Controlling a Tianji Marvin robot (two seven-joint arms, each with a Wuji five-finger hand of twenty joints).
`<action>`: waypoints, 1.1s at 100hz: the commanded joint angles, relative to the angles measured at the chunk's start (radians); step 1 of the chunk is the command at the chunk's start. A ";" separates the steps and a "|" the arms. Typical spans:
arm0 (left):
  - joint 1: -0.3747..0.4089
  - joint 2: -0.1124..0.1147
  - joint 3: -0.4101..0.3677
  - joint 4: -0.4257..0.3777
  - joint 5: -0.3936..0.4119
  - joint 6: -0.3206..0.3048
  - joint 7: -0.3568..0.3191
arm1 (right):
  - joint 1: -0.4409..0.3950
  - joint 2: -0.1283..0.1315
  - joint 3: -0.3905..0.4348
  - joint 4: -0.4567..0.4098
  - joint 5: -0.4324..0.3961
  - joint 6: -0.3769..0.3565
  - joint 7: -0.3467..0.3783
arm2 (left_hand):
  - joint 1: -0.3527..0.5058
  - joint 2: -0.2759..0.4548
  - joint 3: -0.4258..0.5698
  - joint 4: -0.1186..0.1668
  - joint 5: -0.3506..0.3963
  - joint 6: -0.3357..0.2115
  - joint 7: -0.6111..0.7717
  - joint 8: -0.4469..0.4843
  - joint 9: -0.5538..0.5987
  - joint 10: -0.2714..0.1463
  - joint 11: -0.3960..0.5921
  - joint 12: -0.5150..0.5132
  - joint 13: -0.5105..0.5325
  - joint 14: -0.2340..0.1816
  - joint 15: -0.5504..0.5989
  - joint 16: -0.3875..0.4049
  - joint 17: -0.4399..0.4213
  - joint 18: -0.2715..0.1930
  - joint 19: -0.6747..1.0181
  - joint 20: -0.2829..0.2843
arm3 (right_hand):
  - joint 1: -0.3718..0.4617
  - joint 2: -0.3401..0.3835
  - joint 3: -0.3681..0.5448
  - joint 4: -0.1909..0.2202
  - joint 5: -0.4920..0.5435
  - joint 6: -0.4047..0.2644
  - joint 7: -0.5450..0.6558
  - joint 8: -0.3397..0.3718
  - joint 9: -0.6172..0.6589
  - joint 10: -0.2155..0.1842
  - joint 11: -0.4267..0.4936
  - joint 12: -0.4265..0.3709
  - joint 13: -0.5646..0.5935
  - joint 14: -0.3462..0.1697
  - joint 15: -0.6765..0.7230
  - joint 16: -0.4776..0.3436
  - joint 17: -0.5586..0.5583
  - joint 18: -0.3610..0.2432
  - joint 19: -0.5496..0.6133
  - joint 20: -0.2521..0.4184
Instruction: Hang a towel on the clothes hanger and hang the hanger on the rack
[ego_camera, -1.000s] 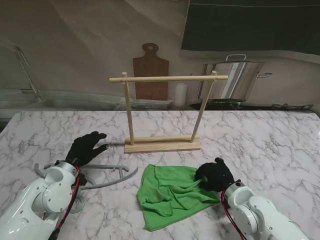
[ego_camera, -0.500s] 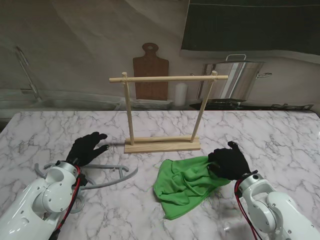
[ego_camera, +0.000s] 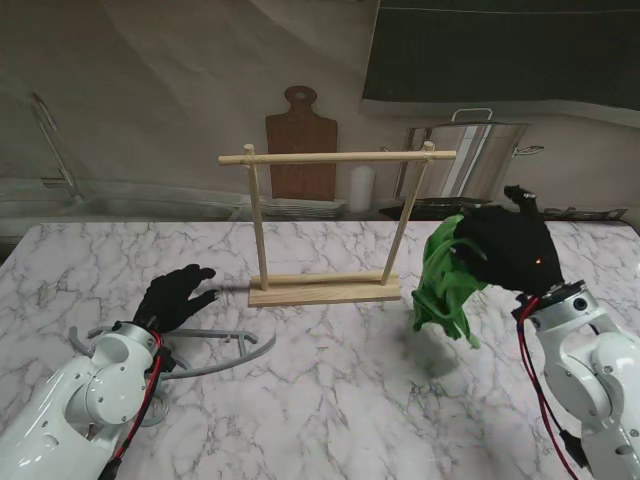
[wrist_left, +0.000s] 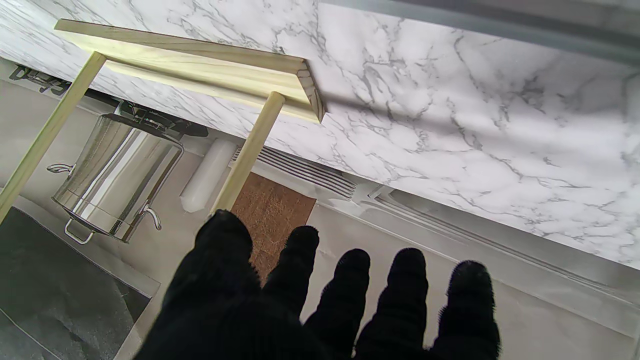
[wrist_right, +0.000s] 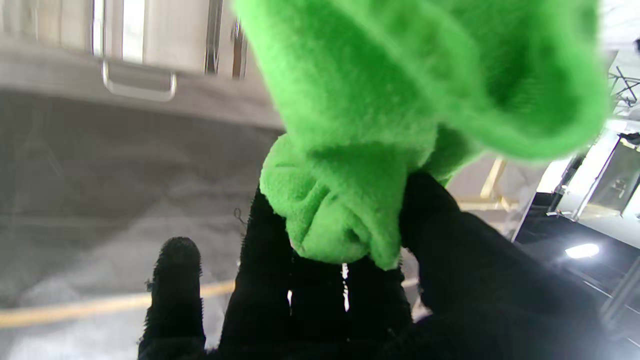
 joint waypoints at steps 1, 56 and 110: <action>-0.003 0.000 0.003 0.004 0.001 0.000 -0.014 | 0.026 0.006 0.023 -0.040 -0.013 -0.011 -0.019 | 0.002 0.067 -0.014 0.003 0.001 0.003 -0.017 -0.016 -0.049 0.004 -0.011 0.003 -0.020 0.001 -0.011 -0.016 -0.002 -0.010 -0.081 0.018 | 0.026 0.067 0.027 0.001 0.051 -0.048 0.090 0.048 0.023 -0.034 0.024 0.016 0.025 -0.019 0.015 0.019 0.012 0.019 0.029 0.020; -0.018 0.014 0.008 -0.007 0.033 -0.024 -0.074 | -0.087 0.031 -0.005 0.070 -0.148 0.072 -0.129 | -0.001 0.066 -0.014 0.003 0.006 -0.004 -0.014 -0.014 -0.039 -0.027 -0.009 0.004 -0.011 -0.013 -0.012 -0.017 -0.046 0.022 -0.102 0.010 | 0.009 0.053 0.043 -0.003 0.066 -0.078 0.072 0.047 0.049 -0.048 -0.009 0.013 0.059 -0.022 -0.013 0.018 0.062 0.016 0.120 0.097; 0.087 0.067 -0.238 -0.068 0.214 -0.276 -0.280 | -0.168 0.019 0.089 -0.003 -0.146 0.075 -0.173 | -0.060 0.064 -0.018 -0.002 -0.116 0.007 -0.125 -0.181 -0.270 -0.077 -0.084 -0.233 -0.147 -0.147 -0.100 -0.225 -0.033 -0.142 -0.180 -0.179 | 0.006 0.052 0.043 -0.003 0.072 -0.079 0.061 0.051 0.056 -0.047 -0.019 0.017 0.061 -0.019 -0.023 0.021 0.055 0.017 0.115 0.105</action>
